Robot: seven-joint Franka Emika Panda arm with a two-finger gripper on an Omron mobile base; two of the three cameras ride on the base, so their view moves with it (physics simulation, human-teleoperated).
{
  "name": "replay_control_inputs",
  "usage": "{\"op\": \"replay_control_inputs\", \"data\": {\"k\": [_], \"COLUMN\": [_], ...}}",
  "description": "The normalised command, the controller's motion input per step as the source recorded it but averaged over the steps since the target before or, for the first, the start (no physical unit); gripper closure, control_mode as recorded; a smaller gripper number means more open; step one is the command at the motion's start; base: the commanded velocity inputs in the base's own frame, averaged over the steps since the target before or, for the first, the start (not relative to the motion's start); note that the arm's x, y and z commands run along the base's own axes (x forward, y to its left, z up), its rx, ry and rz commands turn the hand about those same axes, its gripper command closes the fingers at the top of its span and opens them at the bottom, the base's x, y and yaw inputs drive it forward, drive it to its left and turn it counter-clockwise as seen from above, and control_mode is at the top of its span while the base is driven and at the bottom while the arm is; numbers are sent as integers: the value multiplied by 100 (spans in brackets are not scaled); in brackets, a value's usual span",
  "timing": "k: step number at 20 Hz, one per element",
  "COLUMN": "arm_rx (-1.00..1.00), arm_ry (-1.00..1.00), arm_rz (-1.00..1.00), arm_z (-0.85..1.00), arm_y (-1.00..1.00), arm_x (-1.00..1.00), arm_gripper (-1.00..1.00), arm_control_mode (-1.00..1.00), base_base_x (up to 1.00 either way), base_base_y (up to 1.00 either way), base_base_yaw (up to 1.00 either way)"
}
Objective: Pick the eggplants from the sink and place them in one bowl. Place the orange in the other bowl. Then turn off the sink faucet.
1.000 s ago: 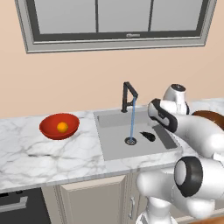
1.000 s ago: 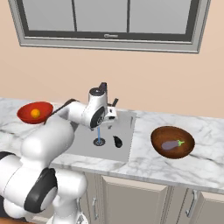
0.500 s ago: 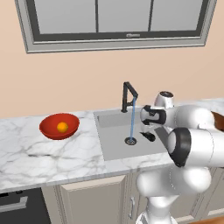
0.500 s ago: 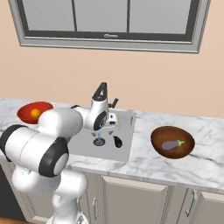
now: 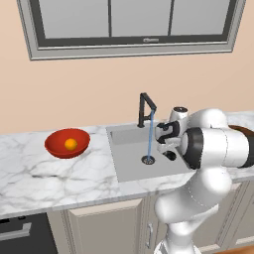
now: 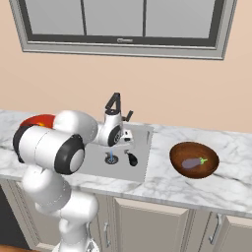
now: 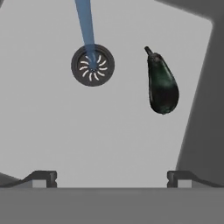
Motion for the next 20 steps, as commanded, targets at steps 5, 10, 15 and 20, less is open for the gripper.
{"op": "replay_control_inputs", "data": {"k": [5, 10, 15, 20], "arm_rx": [-10, -3, 0, 0], "arm_ry": [0, -3, 0, 0], "arm_rz": [2, 1, 1, 0], "arm_z": [-30, -8, -24, -34], "arm_y": [-6, -25, -15, 0], "arm_x": [12, 23, 22, 30], "arm_gripper": [-100, -100, -100, -100], "arm_control_mode": [-100, -100, -100, -100], "base_base_x": [0, 0, 0, 0], "base_base_y": [0, 0, 0, 0], "base_base_yaw": [0, 0, 0, 0]}}
